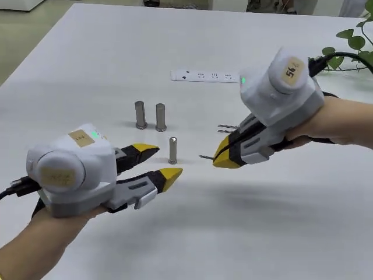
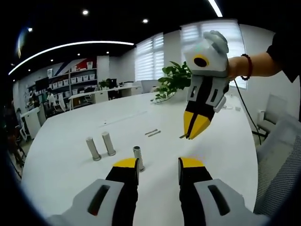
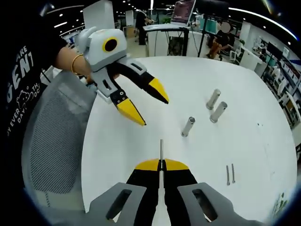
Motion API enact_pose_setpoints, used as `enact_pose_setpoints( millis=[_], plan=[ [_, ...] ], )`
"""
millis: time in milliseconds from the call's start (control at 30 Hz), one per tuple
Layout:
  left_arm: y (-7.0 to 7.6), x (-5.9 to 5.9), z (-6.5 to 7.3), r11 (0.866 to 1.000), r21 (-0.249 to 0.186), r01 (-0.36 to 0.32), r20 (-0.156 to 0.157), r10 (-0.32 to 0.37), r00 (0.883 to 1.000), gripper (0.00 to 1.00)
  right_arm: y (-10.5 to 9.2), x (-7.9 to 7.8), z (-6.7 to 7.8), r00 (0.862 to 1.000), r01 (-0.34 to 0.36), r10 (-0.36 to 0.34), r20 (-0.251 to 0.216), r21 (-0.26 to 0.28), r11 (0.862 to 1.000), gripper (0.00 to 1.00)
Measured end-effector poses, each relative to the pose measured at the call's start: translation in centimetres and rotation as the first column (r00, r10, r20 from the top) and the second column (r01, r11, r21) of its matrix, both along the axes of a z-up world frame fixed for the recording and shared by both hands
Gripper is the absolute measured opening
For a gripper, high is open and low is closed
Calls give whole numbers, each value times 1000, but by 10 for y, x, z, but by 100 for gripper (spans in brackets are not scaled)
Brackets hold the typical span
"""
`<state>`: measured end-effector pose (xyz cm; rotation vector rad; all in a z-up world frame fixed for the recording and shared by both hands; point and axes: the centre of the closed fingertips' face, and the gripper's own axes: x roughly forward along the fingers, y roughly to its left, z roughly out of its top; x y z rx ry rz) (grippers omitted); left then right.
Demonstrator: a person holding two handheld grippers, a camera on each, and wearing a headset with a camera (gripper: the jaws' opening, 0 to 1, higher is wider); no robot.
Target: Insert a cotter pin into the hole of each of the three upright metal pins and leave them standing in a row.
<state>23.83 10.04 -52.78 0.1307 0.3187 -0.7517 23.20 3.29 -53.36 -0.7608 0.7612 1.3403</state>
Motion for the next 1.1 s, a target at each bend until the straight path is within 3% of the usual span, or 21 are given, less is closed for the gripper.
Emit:
enact_pose_setpoints(
  millis=[233, 333, 433, 500, 600, 933, 1100],
  plan=[
    [3, 15, -9, 998, 22, -65, -1, 65, 998, 31, 2, 15, -1, 999, -20, 23, 44, -71, 997, 0],
    [6, 22, -16, 995, 35, -96, -16, 96, 995, 31, -1, 24, -3, 994, -49, 60, 92, -120, 992, 0],
    [9, 31, -21, 989, 42, -143, -12, 144, 990, 29, 1, 27, -6, 995, -44, 54, 88, -114, 992, 0],
    [9, 34, -23, 986, 40, -160, -25, 162, 987, 29, 1, 33, -10, 994, -46, 58, 96, -125, 991, 0],
    [5, 40, -26, 985, 30, -169, -26, 170, 985, 28, 2, 41, -14, 992, -45, 60, 109, -135, 990, 0],
    [-3, 53, -40, 980, 61, -188, -42, 190, 981, 24, 9, 64, -25, 990, 1, 18, 142, -131, 991, 0],
    [-4, 60, -46, 978, 66, -200, -53, 203, 978, 23, 15, 64, -25, 989, -6, 25, 146, -133, 991, 0]
  ],
)
